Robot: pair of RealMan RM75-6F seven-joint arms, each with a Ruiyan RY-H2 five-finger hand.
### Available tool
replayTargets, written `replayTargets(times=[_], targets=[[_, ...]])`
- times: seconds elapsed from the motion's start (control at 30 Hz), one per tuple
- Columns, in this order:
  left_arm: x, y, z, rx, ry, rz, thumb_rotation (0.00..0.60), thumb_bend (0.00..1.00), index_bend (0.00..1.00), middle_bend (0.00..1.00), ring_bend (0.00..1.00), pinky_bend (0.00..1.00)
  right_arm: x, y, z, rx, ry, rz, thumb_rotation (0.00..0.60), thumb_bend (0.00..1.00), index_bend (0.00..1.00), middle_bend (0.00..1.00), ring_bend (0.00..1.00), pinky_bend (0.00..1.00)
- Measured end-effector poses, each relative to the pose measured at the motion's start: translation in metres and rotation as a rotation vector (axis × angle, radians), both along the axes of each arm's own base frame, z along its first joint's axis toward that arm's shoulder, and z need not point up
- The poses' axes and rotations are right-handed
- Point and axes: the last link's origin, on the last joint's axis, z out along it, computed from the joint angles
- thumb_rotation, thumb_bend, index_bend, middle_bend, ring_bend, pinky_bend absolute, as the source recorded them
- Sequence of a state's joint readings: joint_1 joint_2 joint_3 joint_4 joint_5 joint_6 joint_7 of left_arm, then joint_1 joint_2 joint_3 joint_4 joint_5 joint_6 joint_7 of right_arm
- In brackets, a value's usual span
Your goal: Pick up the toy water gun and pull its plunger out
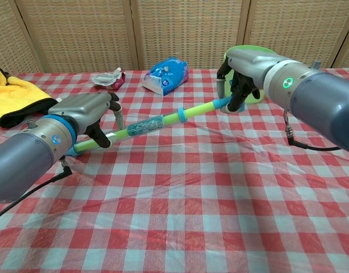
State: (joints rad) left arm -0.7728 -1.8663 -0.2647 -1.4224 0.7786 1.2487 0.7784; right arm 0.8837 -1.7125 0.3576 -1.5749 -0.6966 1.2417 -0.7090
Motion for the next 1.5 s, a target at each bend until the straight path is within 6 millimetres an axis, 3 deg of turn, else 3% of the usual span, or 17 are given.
replayTargets(times=[0.63, 0.87, 1.23, 1.5], targets=[[-0.0038, -0.0048, 0.0022, -0.018, -0.035, -0.003, 0.6, 0.11, 0.4, 0.0, 0.0, 0.0, -0.0005, 0.0004, -0.0008, -0.001, 0.001, -0.006, 0.6, 0.54, 0.8, 1.0, 0.98, 0.74], [-0.0031, -0.0045, 0.0034, -0.015, -0.037, -0.005, 0.6, 0.04, 0.39, 0.0, 0.0, 0.0, -0.0013, -0.0005, -0.0014, -0.001, 0.0, -0.009, 0.6, 0.54, 0.8, 1.0, 0.98, 0.74], [-0.0029, -0.0043, 0.0063, 0.003, -0.042, -0.012, 0.6, 0.03, 0.31, 0.0, 0.0, 0.0, -0.0016, -0.0007, -0.0016, -0.001, -0.002, -0.009, 0.6, 0.54, 0.8, 1.0, 0.98, 0.74], [-0.0031, -0.0041, 0.0047, 0.001, -0.039, -0.01, 0.6, 0.07, 0.37, 0.0, 0.0, 0.0, -0.0002, 0.0004, -0.0021, -0.001, -0.004, -0.004, 0.6, 0.54, 0.8, 1.0, 0.98, 0.74]])
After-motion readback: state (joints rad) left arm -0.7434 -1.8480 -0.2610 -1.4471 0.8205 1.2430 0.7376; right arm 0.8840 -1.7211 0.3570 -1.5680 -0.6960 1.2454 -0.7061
